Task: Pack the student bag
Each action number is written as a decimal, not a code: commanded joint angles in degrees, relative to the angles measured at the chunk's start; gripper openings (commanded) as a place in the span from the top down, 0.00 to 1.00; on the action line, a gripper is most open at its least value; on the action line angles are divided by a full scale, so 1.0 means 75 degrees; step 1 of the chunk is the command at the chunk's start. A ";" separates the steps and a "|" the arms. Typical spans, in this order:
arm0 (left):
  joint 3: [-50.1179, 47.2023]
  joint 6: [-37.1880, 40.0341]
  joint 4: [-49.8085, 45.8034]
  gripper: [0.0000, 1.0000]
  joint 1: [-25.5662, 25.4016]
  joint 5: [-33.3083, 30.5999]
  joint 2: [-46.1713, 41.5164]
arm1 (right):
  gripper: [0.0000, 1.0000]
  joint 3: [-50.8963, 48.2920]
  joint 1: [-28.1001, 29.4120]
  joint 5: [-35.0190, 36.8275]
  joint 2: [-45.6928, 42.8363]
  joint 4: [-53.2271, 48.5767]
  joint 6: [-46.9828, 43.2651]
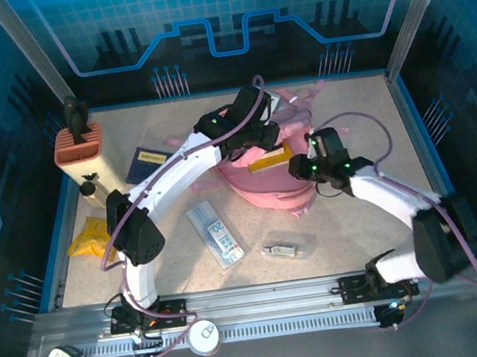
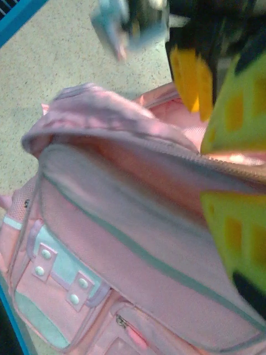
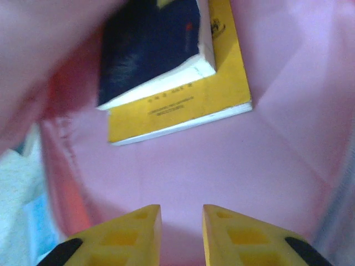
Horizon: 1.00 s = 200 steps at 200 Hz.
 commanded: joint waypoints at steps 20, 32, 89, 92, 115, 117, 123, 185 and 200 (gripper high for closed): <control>-0.0607 -0.1122 -0.0241 0.51 -0.0013 0.0148 -0.1153 | 0.64 0.0030 -0.0375 -0.0195 -0.1539 -0.1699 -0.0493; -0.1374 -0.1355 0.0054 0.46 0.0017 -0.0094 -0.1818 | 0.63 0.0270 -0.0448 -0.0568 -0.1463 -0.1970 -0.0685; -0.3529 -0.2462 -0.0017 0.35 0.1830 -0.0480 -0.2590 | 0.53 0.1278 0.0656 -0.1918 0.0134 -0.2037 -0.0969; -0.3580 -0.2490 -0.0017 0.35 0.1918 -0.0556 -0.2562 | 0.52 0.1301 0.0752 -0.1932 0.0201 -0.2007 -0.0953; -0.3671 -0.2529 0.0010 0.35 0.2621 -0.0663 -0.2008 | 0.49 0.1387 0.1407 -0.2013 0.0772 -0.1775 -0.0781; -0.3658 -0.2538 0.0002 0.35 0.2671 -0.0648 -0.1926 | 0.49 0.1388 0.1460 -0.1992 0.0811 -0.1761 -0.0763; -0.3585 -0.2554 0.0009 0.36 0.2851 -0.0595 -0.1730 | 0.49 0.1403 0.1552 -0.1947 0.0939 -0.1695 -0.0714; -0.2520 -0.2540 0.0235 0.60 0.3777 -0.0223 0.0511 | 0.48 0.1331 0.2456 -0.2010 0.1832 -0.0904 -0.0156; -0.2400 -0.2524 0.0264 0.64 0.3907 -0.0177 0.0879 | 0.48 0.1342 0.2578 -0.2018 0.1994 -0.0771 -0.0108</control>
